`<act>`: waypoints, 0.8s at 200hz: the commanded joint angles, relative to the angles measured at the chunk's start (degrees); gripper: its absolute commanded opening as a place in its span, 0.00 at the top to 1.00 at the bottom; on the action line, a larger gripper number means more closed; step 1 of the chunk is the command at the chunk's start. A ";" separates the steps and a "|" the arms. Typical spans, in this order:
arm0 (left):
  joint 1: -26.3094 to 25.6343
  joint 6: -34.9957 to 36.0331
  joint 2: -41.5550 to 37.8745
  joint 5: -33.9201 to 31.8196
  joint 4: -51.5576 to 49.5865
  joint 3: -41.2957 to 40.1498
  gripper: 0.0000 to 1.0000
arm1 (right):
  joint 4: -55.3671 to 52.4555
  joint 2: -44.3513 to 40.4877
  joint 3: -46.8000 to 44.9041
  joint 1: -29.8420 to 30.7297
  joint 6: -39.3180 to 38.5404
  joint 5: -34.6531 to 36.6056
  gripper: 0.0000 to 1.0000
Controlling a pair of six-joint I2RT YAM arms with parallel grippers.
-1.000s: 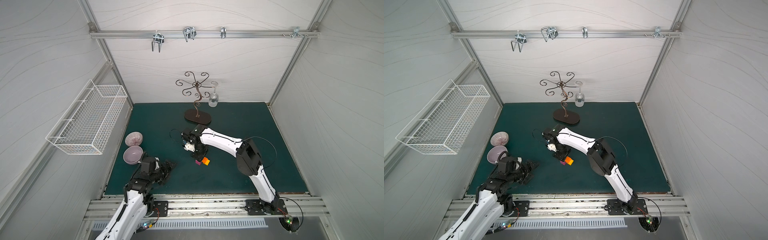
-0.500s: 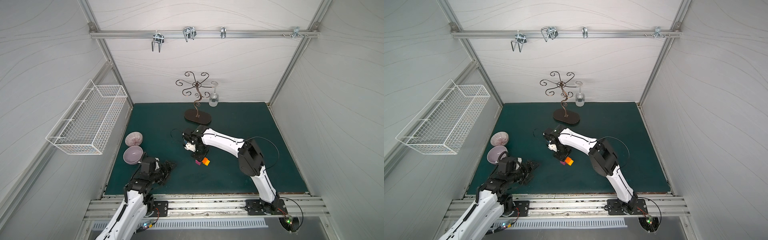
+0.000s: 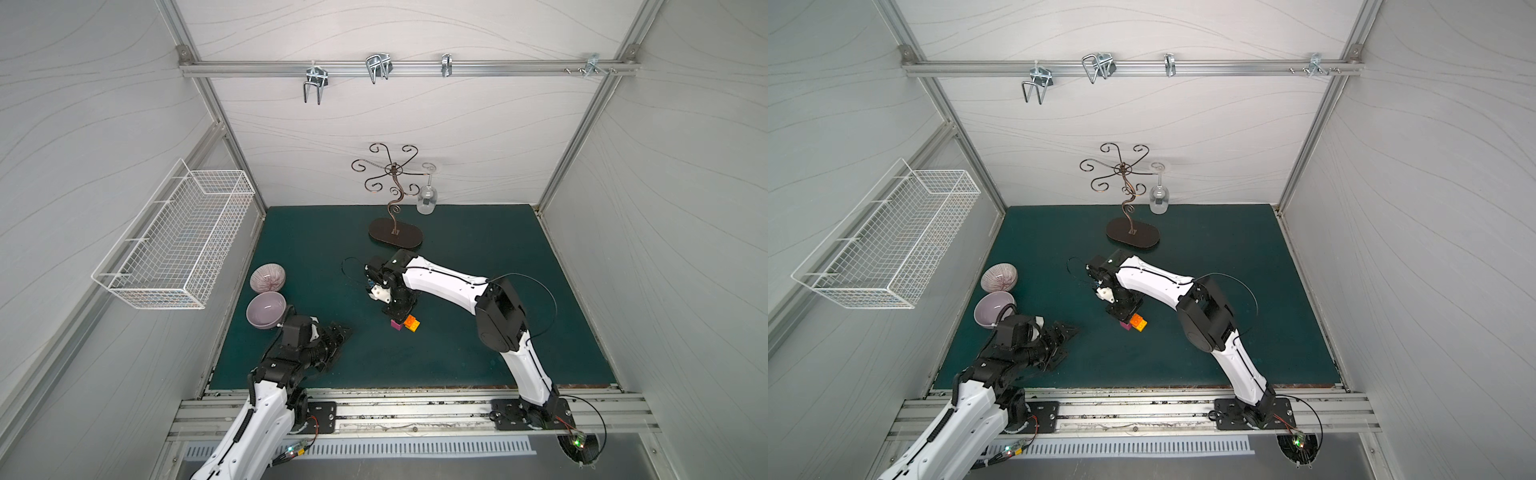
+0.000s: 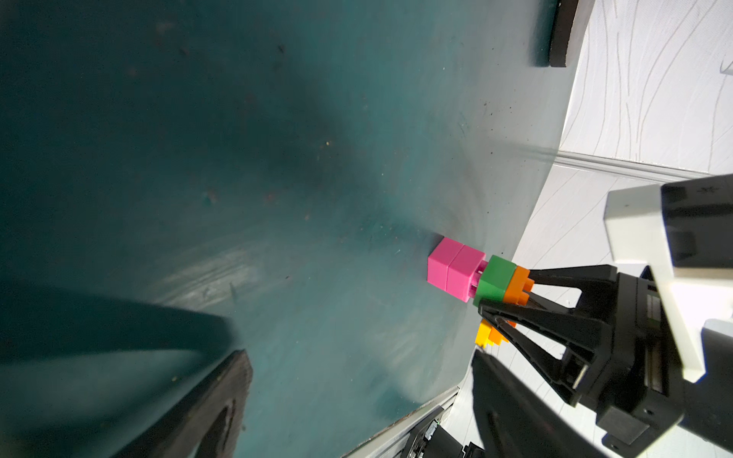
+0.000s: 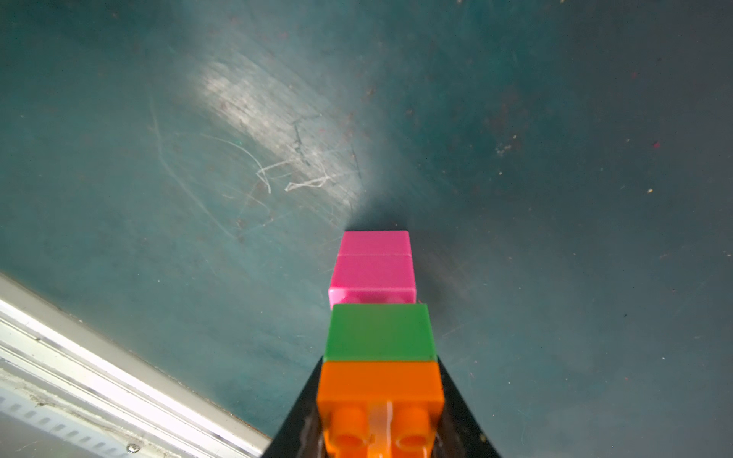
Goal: Assemble the letter r with lego
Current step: Assemble the lego brick with the lego brick.
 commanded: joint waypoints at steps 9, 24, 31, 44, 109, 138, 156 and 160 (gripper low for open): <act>-0.12 -0.01 -0.26 -0.25 1.58 0.18 0.10 | -2.69 6.04 -3.05 0.47 1.68 -0.47 1.00; -0.12 -0.01 -0.30 -0.24 1.59 0.11 0.10 | -2.33 5.93 -3.01 0.57 2.07 -0.28 1.00; -0.16 -0.01 -0.27 -0.17 1.68 0.10 0.10 | -1.98 5.67 -3.15 0.73 2.26 -0.27 1.00; -0.13 -0.01 -0.25 -0.22 1.68 0.09 0.10 | -0.90 5.17 -3.77 1.13 2.64 -0.43 1.00; -0.22 2.53 -2.42 -0.21 -0.58 2.12 0.10 | -2.31 7.46 -0.88 1.46 0.53 1.27 1.00; -0.97 6.33 -7.93 -3.47 -4.93 5.09 0.10 | -3.79 7.94 -0.04 2.14 -2.55 0.33 1.00; -1.10 8.51 -11.98 -5.54 -6.98 6.77 0.10 | -4.39 8.11 0.08 2.16 -3.89 0.24 1.00; -1.09 8.86 -12.81 -5.74 -7.18 7.04 0.10 | -4.33 8.07 0.00 2.14 -4.09 0.16 1.00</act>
